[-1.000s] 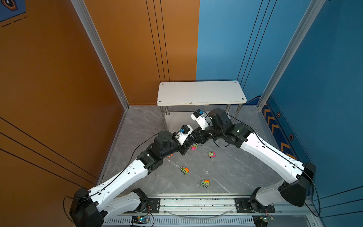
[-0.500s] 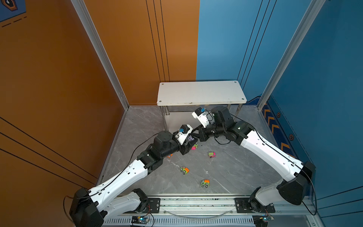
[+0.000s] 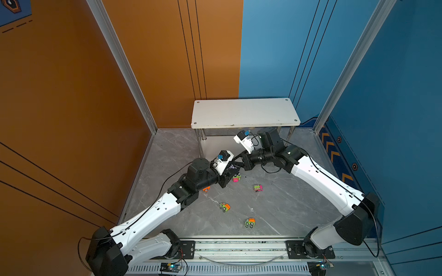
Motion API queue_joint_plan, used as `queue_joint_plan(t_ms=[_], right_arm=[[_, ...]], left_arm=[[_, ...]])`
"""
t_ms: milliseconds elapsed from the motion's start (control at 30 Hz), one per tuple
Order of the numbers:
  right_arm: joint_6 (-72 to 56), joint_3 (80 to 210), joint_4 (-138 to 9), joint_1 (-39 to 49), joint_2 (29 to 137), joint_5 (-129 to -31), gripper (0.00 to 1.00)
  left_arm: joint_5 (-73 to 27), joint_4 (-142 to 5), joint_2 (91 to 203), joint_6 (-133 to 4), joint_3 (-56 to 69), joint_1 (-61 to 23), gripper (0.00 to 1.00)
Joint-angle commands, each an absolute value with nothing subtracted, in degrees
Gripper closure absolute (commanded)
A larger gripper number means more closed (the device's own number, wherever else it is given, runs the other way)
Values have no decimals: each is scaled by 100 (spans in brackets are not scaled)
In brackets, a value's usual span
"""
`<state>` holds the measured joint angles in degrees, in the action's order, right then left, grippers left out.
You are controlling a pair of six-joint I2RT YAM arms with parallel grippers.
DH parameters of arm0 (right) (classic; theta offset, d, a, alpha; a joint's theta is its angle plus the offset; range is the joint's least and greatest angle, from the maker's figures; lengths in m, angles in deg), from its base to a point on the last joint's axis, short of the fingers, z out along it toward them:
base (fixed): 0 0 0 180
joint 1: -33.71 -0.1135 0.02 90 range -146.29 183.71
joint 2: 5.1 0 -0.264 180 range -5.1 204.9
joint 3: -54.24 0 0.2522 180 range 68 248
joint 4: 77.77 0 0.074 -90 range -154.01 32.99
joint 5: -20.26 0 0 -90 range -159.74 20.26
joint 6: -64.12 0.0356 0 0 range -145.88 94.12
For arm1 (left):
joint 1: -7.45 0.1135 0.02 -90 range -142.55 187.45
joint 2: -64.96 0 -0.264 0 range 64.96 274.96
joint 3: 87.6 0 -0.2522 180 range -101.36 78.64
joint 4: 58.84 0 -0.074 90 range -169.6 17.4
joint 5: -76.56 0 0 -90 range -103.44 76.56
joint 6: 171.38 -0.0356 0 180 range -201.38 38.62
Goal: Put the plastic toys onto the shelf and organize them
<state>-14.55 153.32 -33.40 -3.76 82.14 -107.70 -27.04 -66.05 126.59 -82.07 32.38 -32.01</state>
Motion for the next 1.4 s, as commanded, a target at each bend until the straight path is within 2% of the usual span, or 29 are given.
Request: queue_joint_plan(t_ms=[0,33,67,500,633,833,1000,1100,1200,1367], right_arm=[[-1548,15173,-3281,-355,8301,-10834,100],[-1554,15171,-3281,-343,8299,-10841,100],[-1559,15174,-3279,-344,8305,-10854,100],[-1900,15219,-3075,-67,8244,-11287,100],[-2334,15510,-2684,19,8272,-11528,100],[-2984,16207,-2068,68,8514,-11876,100],[-3357,16764,-1693,65,8871,-12026,100],[-3573,17049,-1443,30,9059,-12291,100],[-3722,17242,-1277,-12,9143,-12477,100],[-3748,17198,-1278,-37,9078,-12753,100]], left_arm=[[-2828,-6229,12583,-8076,3152,-3116,75],[-2872,-6188,12573,-8024,3170,-3098,58],[-2920,-6151,12561,-7971,3187,-3075,50],[-3595,-5527,11875,-7140,3953,-2257,15],[-4409,-5267,12009,-6601,3953,-1909,15],[-5411,-5106,12278,-6130,3755,-1893,16],[-5863,-5097,12240,-5994,3739,-2027,16],[-5888,-5097,12153,-6032,3785,-2085,22],[-5877,-5068,12143,-6073,3803,-2125,32],[-6067,-5062,12380,-6022,3700,-2137,38]])
